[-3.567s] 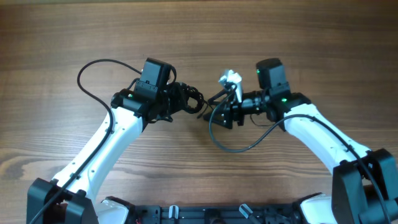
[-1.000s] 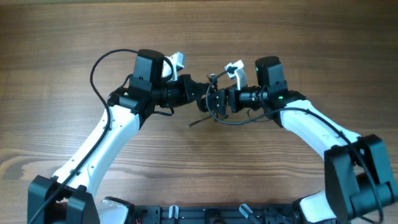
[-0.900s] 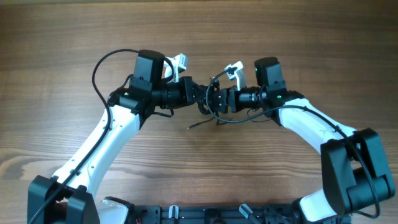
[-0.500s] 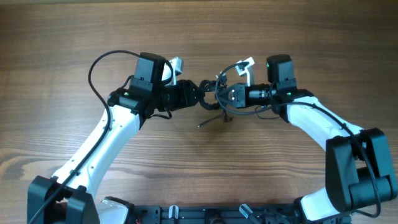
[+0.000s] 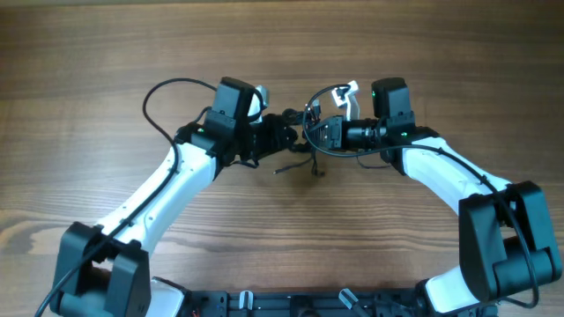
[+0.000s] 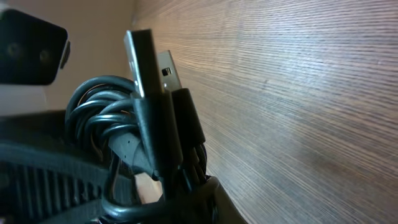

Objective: Untangle cables

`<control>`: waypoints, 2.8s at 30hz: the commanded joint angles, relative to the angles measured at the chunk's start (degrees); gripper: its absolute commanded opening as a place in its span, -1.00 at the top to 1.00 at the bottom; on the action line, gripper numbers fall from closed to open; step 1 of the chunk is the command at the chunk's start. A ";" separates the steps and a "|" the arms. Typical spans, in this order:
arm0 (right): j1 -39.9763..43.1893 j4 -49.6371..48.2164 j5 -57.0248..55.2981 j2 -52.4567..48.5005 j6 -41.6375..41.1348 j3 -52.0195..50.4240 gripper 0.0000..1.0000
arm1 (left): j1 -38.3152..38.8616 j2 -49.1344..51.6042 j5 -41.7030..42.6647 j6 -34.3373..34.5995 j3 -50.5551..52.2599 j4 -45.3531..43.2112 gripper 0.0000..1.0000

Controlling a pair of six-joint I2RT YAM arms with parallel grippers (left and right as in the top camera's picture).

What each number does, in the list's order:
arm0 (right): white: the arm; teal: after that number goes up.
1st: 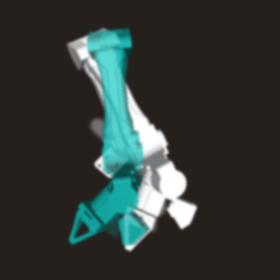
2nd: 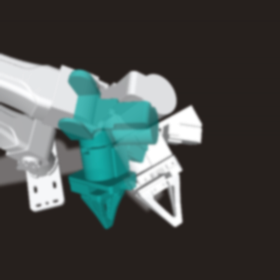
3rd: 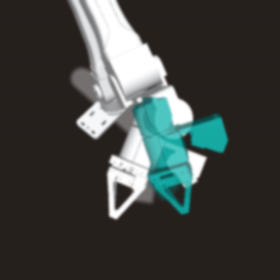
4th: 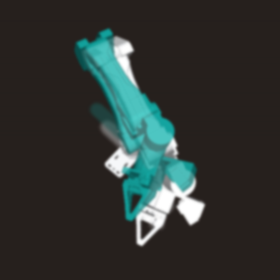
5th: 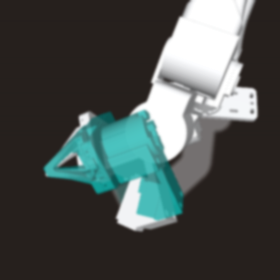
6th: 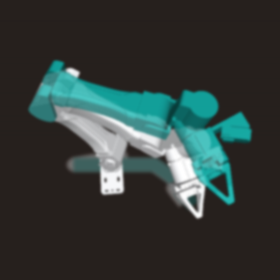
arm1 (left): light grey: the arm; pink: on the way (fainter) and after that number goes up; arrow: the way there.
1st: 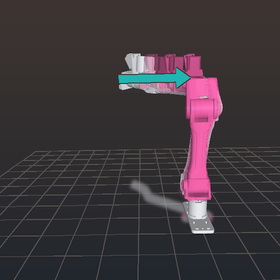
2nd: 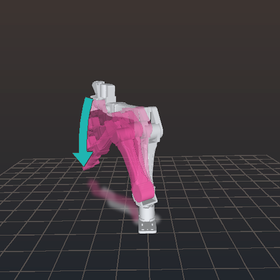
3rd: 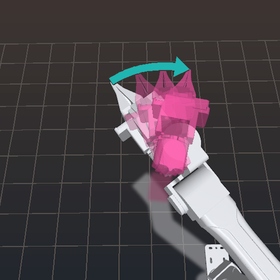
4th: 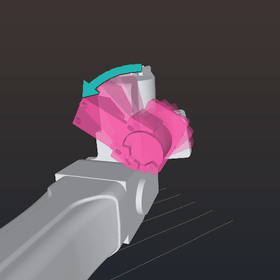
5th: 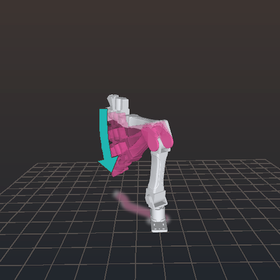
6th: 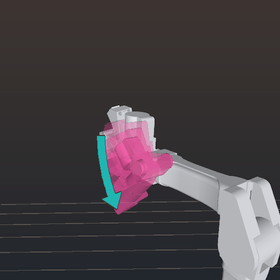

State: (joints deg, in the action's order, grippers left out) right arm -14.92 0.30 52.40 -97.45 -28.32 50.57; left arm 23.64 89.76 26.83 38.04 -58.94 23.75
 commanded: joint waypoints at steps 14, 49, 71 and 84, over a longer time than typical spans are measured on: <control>4.28 6.64 8.68 0.44 23.12 -0.07 -0.53 | -0.07 0.15 -8.44 33.55 -0.15 -4.94 0.92; 0.24 24.52 -13.86 18.60 12.68 0.00 0.91 | 13.25 0.15 -31.45 -6.29 -0.15 -11.32 0.92; 4.98 20.68 -9.62 15.89 9.07 -0.02 0.91 | 16.39 0.26 -10.97 -8.44 -0.15 -19.67 0.92; 4.98 16.63 -18.67 15.85 7.15 -0.02 0.91 | 17.14 0.26 -4.28 -10.86 -0.15 -19.23 0.92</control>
State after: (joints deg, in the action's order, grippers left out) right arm -10.02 18.26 38.37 -81.06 -20.80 50.35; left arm 39.40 90.02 13.72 29.10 -58.78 5.48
